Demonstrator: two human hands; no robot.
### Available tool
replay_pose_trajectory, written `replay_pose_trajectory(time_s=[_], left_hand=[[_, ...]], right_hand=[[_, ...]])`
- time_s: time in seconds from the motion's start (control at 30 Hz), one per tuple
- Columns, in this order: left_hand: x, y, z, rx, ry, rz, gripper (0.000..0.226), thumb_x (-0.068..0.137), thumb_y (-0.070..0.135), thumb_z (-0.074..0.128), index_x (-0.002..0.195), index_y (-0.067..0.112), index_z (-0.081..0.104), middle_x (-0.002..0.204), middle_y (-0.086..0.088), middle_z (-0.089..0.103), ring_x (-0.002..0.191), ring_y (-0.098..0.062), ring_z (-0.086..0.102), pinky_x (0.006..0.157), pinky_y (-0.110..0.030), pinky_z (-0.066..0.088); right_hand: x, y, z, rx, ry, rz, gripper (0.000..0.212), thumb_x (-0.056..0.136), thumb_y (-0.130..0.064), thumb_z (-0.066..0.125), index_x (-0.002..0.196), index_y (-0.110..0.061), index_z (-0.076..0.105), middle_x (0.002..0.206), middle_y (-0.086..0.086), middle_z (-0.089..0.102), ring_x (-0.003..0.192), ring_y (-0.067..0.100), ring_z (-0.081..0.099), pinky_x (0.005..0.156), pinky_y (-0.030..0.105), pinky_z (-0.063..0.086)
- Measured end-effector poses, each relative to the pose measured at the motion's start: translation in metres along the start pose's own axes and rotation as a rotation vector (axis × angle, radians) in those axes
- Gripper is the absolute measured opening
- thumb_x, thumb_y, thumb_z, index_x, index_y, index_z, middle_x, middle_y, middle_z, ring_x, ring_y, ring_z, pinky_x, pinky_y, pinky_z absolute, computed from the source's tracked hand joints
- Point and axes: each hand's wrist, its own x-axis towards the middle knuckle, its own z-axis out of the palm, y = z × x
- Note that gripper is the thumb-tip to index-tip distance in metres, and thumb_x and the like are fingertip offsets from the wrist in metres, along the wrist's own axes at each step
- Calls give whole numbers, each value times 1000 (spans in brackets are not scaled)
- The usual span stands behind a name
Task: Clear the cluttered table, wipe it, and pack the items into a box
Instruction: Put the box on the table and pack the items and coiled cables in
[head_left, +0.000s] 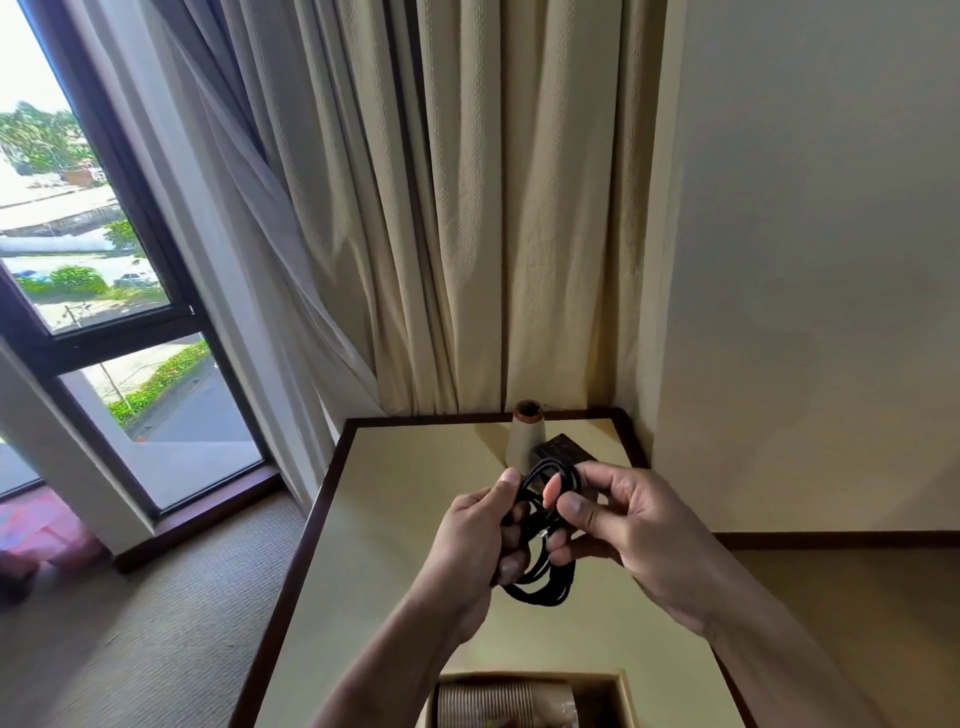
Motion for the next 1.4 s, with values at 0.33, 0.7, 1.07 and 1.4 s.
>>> replay_pose_trajectory(time_s=[0.33, 0.7, 1.07, 1.4], left_hand=[[0, 11, -9, 382, 34, 58, 42, 109, 40, 47, 77, 12, 49, 51, 3, 40, 43, -16, 41, 45, -24, 33], [-2, 7, 4, 346, 96, 91, 44, 110, 40, 44, 76, 12, 49, 49, 5, 42, 42, -14, 38, 47, -27, 33], [-6, 10, -2, 161, 18, 17, 38, 110, 32, 47, 80, 9, 49, 53, 2, 37, 36, -8, 33, 41, -21, 24], [-5, 17, -18, -86, -148, -65, 38, 107, 33, 53, 77, 10, 53, 57, 3, 31, 41, -9, 26, 44, -22, 21]], right_hand=[[-14, 34, 16, -233, 303, -145, 18, 97, -2, 64, 97, -17, 73, 92, -2, 77, 80, 18, 77, 77, 27, 62], [-11, 50, 27, -421, 471, -285, 20, 95, -8, 68, 99, -27, 76, 91, -9, 73, 86, 10, 74, 76, 25, 62], [-5, 78, 36, -853, 475, -453, 10, 86, -17, 79, 89, -24, 73, 88, -15, 48, 86, 11, 52, 65, 28, 54], [-11, 44, 40, -415, 419, -316, 7, 75, -26, 85, 74, -22, 79, 72, -15, 56, 64, 8, 52, 55, 11, 42]])
